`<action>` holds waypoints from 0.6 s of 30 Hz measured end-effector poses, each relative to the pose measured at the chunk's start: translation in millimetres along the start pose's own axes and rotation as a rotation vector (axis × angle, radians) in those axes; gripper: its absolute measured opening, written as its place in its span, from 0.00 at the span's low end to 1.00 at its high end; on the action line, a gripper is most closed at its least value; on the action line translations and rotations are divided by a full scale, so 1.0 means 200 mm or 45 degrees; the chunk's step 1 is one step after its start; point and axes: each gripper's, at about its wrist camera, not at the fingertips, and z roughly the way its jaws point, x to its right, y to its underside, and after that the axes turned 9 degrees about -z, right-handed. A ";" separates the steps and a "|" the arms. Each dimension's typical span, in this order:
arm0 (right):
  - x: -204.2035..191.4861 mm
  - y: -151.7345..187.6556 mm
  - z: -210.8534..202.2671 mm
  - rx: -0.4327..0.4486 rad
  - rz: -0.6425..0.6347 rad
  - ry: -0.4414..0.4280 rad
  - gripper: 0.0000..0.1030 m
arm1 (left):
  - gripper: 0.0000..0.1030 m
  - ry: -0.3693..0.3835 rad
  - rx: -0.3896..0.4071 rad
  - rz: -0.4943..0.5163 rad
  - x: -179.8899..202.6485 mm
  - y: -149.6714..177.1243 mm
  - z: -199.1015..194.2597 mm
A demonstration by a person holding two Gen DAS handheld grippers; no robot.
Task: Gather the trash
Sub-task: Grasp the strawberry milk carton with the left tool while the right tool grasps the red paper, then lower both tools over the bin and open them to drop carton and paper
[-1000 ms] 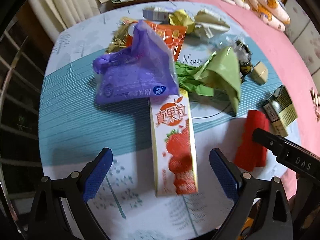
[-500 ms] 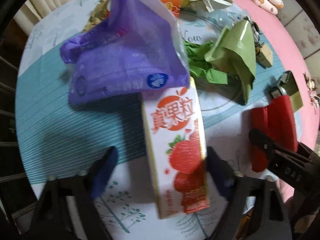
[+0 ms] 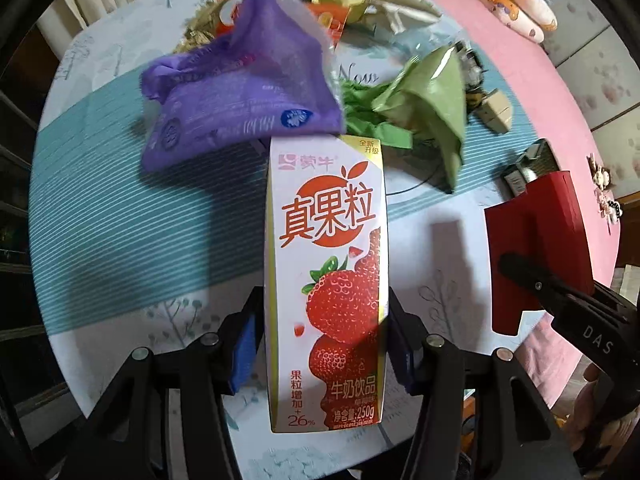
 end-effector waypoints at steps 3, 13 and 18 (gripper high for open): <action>0.03 0.03 -0.10 0.041 -0.036 -0.069 0.25 | 0.52 0.005 0.068 -0.006 0.01 0.07 -0.11; 0.11 0.14 -0.38 0.127 -0.298 -0.241 0.23 | 0.52 -0.039 0.401 -0.083 0.28 0.44 -0.52; 0.22 0.30 -0.48 0.123 -0.444 -0.280 0.23 | 0.52 -0.036 0.482 -0.195 0.47 0.72 -0.58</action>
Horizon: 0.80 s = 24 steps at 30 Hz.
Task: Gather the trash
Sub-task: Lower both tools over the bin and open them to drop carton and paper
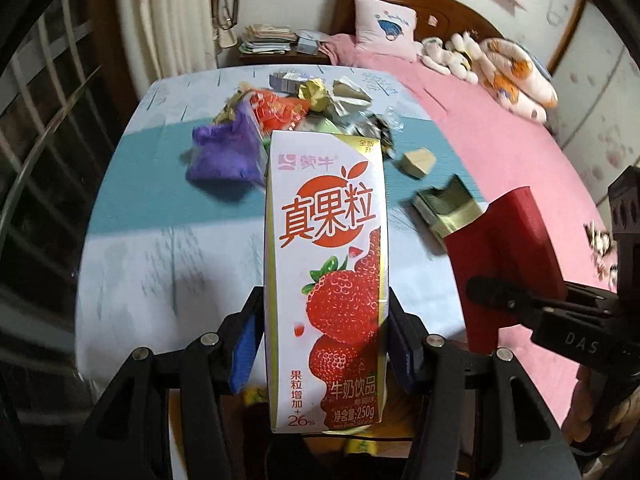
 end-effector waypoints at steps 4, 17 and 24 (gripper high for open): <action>0.04 0.20 -0.07 -0.038 -0.048 -0.035 0.23 | 0.52 -0.010 0.002 -0.033 0.12 0.27 -0.05; 0.20 0.88 0.29 -0.389 0.059 -0.106 0.23 | 0.52 -0.153 -0.290 -0.033 0.22 0.88 0.24; 0.35 1.16 0.74 -0.507 0.136 -0.053 0.26 | 0.53 -0.189 -0.439 -0.049 0.13 1.15 0.72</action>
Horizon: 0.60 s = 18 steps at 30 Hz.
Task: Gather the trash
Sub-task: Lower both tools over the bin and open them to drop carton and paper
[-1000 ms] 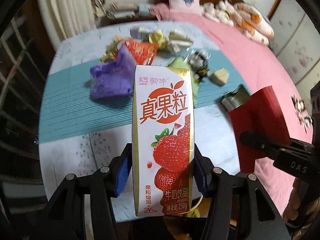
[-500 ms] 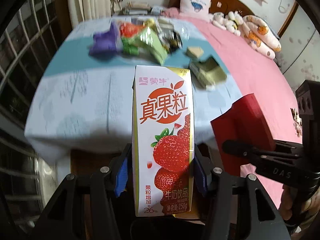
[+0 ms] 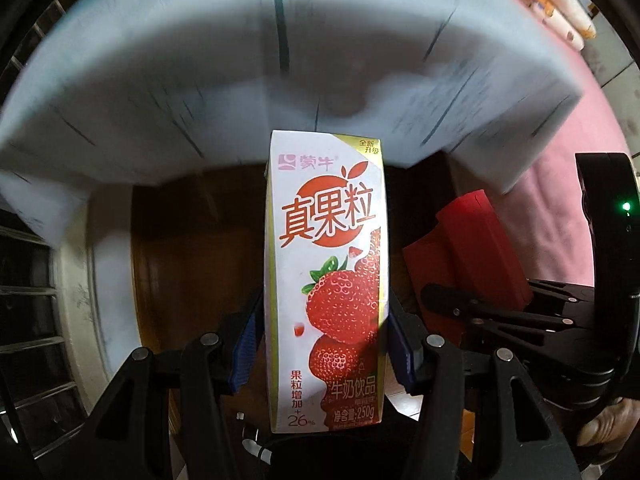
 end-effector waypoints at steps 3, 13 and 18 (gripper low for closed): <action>0.09 -0.02 0.23 -0.013 0.021 0.011 0.27 | 0.53 -0.004 -0.030 -0.008 -0.02 0.00 0.24; 0.30 -0.12 0.76 -0.004 0.035 0.067 0.52 | 0.69 -0.019 -0.014 0.040 -0.02 -0.02 0.77; 0.33 -0.11 0.84 0.020 0.056 0.084 0.59 | 0.77 -0.058 -0.015 0.031 -0.02 -0.03 0.87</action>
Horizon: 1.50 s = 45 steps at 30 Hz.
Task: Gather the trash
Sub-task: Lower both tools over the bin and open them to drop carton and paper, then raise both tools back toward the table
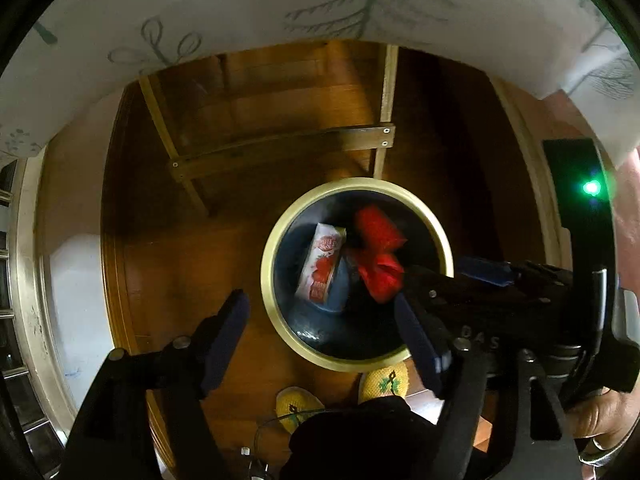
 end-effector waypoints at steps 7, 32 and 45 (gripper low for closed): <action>-0.03 0.01 -0.06 0.029 0.005 0.017 0.67 | 0.87 -0.009 0.096 -0.028 -0.05 -0.06 -0.16; -0.72 0.16 -1.87 0.546 -0.119 0.152 0.76 | 0.87 0.136 0.508 0.019 -0.36 -0.09 -2.09; -0.86 0.02 -2.24 0.787 -0.149 0.296 0.87 | 0.87 0.171 0.663 -0.010 -0.42 -0.24 -2.35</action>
